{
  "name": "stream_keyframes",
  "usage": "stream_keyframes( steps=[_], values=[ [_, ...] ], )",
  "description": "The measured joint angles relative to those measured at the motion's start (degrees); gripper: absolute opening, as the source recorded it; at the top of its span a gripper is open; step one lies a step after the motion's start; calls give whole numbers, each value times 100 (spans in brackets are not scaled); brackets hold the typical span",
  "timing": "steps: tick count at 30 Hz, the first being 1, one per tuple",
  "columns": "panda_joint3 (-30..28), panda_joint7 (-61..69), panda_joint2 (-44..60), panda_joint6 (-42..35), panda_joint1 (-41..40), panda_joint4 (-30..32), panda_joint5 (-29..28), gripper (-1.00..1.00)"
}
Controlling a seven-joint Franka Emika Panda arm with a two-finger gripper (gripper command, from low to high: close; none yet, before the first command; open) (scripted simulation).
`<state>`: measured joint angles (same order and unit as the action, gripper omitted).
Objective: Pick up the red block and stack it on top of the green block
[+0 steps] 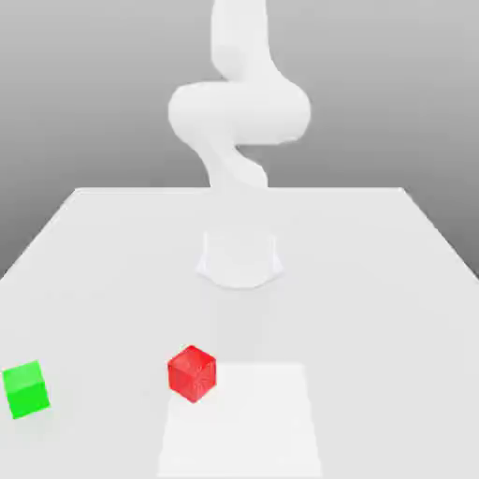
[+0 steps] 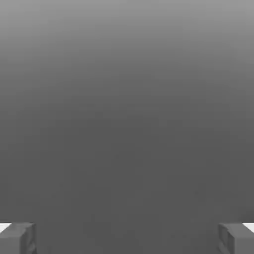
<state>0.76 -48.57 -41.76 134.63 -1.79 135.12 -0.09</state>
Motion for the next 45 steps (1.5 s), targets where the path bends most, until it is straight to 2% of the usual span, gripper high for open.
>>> stream_keyframes(
  steps=[9,17,24,25,32,39,45],
  values=[
    [190,-1191,1772,1217,-649,1376,-84,0],
    [130,-2262,3603,2455,-1067,2704,-9,0],
    [25,-2475,5132,3714,-1056,2706,-78,0],
    [8,-2484,5310,3869,-1044,2683,-95,-100],
    [4,-2509,5340,3901,-1043,2679,-123,-100],
    [54,-2412,4051,2787,-1063,2858,18,-100],
    [-372,-3175,4243,2158,-1844,2035,78,-100]
  ],
)
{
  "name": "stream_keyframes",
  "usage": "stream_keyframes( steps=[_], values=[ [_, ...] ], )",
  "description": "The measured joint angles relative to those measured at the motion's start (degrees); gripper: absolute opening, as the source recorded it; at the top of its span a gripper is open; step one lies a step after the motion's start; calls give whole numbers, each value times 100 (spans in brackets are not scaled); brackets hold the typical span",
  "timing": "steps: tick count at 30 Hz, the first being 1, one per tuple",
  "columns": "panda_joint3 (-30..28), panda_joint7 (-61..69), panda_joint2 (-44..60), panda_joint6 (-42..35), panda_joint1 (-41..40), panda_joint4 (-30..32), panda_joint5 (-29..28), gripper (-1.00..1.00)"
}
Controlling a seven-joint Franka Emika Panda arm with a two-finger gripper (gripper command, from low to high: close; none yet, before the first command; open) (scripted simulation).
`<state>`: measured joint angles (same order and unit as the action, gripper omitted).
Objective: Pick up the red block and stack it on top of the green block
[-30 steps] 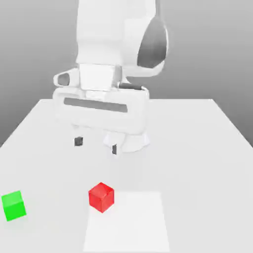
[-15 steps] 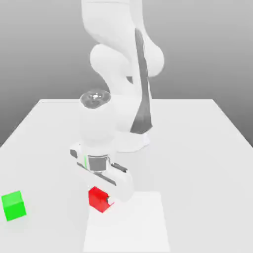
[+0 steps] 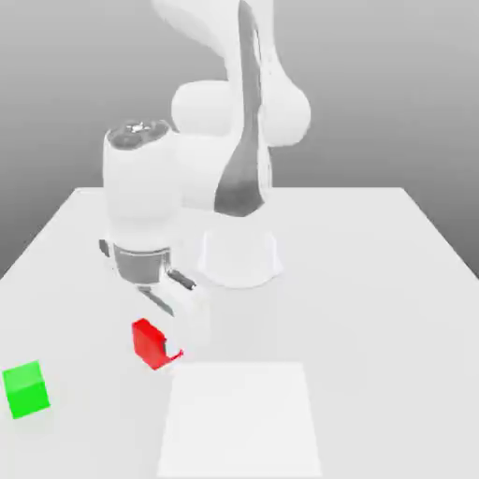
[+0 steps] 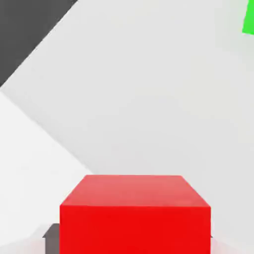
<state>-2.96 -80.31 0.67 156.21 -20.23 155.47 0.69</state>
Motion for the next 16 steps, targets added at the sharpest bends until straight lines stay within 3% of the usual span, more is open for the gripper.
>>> stream_keyframes(
  steps=[8,12,13,16],
  values=[
    [-585,-1102,620,-666,-983,-1278,157,-100],
    [-509,-1027,1362,-82,-1113,-1425,412,-100],
    [-473,-990,1519,62,-1140,-1436,467,100],
    [-473,-990,1519,62,-1140,-1436,467,100]
  ],
)
